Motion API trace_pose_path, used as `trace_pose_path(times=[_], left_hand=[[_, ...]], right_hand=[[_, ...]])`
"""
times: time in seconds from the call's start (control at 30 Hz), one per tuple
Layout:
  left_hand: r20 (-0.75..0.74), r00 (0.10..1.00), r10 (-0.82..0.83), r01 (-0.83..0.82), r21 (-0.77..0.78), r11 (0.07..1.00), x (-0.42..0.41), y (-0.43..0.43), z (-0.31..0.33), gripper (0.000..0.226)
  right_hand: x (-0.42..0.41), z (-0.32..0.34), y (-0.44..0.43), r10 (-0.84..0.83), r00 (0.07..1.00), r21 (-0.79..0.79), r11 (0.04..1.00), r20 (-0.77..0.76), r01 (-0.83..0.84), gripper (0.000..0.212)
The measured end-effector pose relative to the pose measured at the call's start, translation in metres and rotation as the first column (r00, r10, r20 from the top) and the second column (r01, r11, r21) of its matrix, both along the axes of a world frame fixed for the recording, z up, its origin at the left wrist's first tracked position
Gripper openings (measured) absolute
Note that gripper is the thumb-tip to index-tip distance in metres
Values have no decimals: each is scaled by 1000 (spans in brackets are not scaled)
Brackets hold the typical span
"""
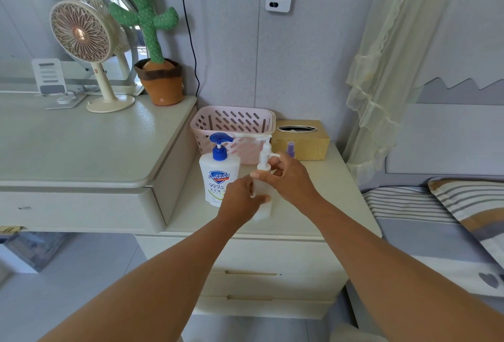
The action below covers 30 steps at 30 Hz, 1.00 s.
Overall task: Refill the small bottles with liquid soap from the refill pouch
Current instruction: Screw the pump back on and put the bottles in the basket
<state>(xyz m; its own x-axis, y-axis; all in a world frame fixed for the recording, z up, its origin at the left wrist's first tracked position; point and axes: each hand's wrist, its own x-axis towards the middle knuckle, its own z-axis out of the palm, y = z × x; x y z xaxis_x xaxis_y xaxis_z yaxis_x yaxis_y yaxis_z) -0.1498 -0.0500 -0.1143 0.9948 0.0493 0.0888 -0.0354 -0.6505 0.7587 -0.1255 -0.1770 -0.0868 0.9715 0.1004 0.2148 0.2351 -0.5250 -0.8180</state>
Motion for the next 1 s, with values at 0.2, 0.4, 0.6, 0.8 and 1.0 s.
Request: trace_pose_path(times=[0.2, 0.4, 0.6, 0.8, 1.0], left_hand=[[18, 1000, 9, -8, -22, 1000, -2, 1, 1, 36], [-10, 1000, -12, 11, -20, 1000, 0, 0, 0, 38], [-7, 1000, 16, -16, -10, 1000, -1, 1, 1, 38], [-25, 1000, -7, 7, -5, 1000, 1, 3, -1, 37], [-36, 999, 10, -10, -4, 1000, 0, 1, 1, 31]], right_hand=[[-2, 1, 2, 21, 1000, -10, 1000, 23, -21, 60], [-2, 0, -7, 127, 992, -69, 990, 18, -125, 44], [-2, -2, 4, 23, 995, -45, 999, 100, -19, 43], [-3, 0, -5, 148, 986, -55, 988, 83, -144, 19], [-1, -3, 3, 12, 992, -43, 999, 122, -7, 40]])
